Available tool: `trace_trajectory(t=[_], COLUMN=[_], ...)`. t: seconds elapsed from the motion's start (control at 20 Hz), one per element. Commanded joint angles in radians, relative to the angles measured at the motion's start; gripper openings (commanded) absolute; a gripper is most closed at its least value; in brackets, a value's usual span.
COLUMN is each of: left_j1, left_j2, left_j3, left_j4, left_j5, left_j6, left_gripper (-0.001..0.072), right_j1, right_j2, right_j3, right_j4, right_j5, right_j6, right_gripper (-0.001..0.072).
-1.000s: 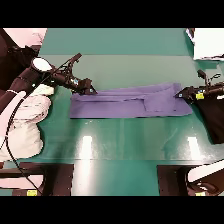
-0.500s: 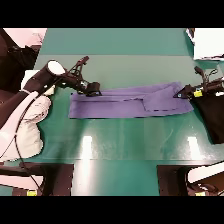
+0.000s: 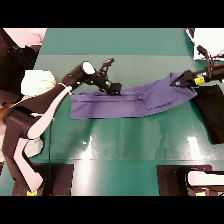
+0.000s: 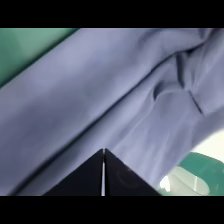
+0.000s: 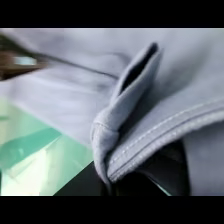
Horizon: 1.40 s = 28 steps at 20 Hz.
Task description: Fold the shirts.
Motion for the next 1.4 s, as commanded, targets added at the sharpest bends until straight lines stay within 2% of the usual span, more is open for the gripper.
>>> trace_trajectory(t=[0.0, 0.25, 0.5, 0.7, 0.95, 1.2, 1.35], left_j1=[-0.035, -0.037, -0.037, -0.03, 0.029, 0.168, 0.294], left_j2=[-0.074, -0.075, -0.073, -0.067, -0.048, 0.122, 0.239], left_j3=[0.066, 0.066, 0.066, 0.093, 0.16, 0.163, 0.163], left_j4=[-0.007, 0.016, 0.016, 0.034, 0.083, 0.275, 0.351], left_j5=[-0.013, -0.013, -0.024, -0.089, -0.249, -0.279, -0.339], left_j6=[-0.003, 0.007, 0.008, 0.008, 0.035, 0.031, 0.033], left_gripper=[0.0038, 0.0038, 0.0038, 0.0037, 0.0037, 0.0037, 0.0037], right_j1=[0.134, 0.313, 0.44, 0.479, 0.509, 0.551, 0.608], right_j2=[0.001, -0.093, -0.169, -0.169, -0.169, -0.173, -0.208], right_j3=[0.145, 0.415, 0.589, 0.539, 0.531, 0.531, 0.531], right_j4=[0.0, 0.0, -0.001, -0.001, -0.011, -0.011, -0.01], right_j5=[0.032, 0.091, 0.096, 0.09, 0.088, 0.065, 0.001], right_j6=[0.089, 0.146, 0.148, 0.148, 0.127, 0.107, 0.081], right_gripper=[0.0009, 0.0009, 0.0009, 0.0009, 0.0009, 0.0009, 0.0009])
